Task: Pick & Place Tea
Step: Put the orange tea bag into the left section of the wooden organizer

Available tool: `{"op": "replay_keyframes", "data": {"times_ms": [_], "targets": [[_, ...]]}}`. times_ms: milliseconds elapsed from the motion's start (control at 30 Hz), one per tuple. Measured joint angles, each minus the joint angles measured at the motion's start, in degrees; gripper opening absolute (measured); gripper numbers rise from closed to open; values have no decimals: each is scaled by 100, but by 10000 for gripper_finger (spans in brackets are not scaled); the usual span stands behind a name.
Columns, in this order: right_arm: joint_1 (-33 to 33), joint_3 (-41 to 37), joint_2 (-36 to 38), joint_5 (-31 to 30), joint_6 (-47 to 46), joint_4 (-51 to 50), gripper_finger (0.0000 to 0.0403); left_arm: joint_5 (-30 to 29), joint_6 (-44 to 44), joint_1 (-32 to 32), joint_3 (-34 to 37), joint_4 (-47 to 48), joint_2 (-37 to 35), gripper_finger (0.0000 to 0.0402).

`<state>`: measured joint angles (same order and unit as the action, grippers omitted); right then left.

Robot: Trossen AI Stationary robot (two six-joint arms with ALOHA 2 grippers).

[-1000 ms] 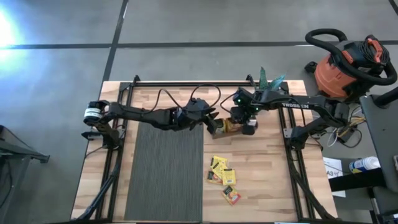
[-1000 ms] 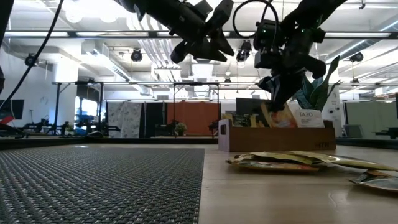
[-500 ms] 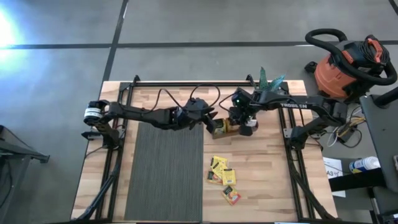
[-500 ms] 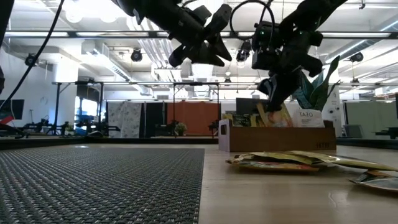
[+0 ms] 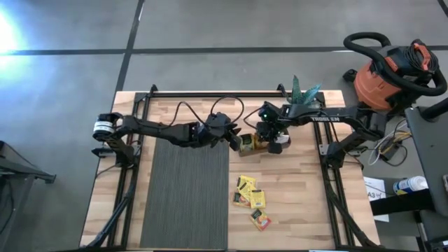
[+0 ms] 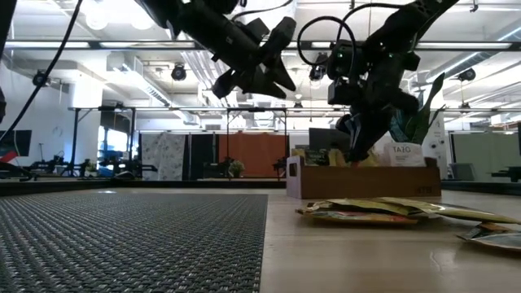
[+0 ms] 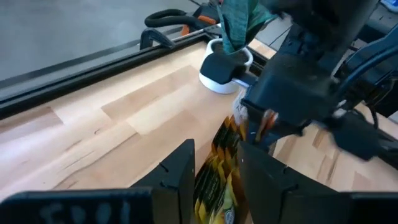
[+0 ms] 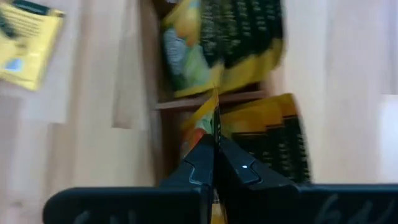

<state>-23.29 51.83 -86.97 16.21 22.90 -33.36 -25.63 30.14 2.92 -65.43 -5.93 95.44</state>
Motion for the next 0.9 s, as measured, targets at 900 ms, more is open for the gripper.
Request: {"op": "replay_keyframes", "data": {"times_ms": [900], "targets": [[-5,102,580,-1539,97,-761,94,-246,-320,24,14,154,-350,115]]}}
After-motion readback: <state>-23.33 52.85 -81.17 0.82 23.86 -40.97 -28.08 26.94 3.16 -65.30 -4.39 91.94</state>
